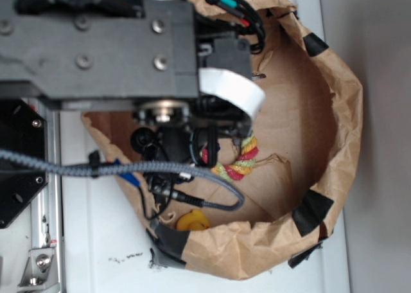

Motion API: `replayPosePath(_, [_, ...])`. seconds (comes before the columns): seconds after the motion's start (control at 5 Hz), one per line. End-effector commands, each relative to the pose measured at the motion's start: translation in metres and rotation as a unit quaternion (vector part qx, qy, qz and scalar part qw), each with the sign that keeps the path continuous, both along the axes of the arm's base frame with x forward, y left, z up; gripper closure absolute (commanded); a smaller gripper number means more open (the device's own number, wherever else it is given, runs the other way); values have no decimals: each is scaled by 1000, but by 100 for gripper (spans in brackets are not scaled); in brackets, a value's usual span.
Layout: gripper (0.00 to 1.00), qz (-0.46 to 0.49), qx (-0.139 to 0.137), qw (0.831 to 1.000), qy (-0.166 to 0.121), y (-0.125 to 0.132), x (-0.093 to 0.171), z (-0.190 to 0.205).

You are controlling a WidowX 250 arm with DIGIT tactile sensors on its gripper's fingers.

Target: Grab the silver keys.

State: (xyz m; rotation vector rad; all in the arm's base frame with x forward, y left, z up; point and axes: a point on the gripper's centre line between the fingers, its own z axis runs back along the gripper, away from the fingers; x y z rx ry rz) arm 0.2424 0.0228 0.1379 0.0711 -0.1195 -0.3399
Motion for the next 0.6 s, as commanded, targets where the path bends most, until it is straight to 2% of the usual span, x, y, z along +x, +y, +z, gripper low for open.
replayPosePath(0.0, [0,35,-5,999,-14,4,23,0])
replayPosePath(0.2, [0,59,-6,998,-14,6,32,-11])
replayPosePath(0.4, [0,89,10,996,-13,10,33,-31])
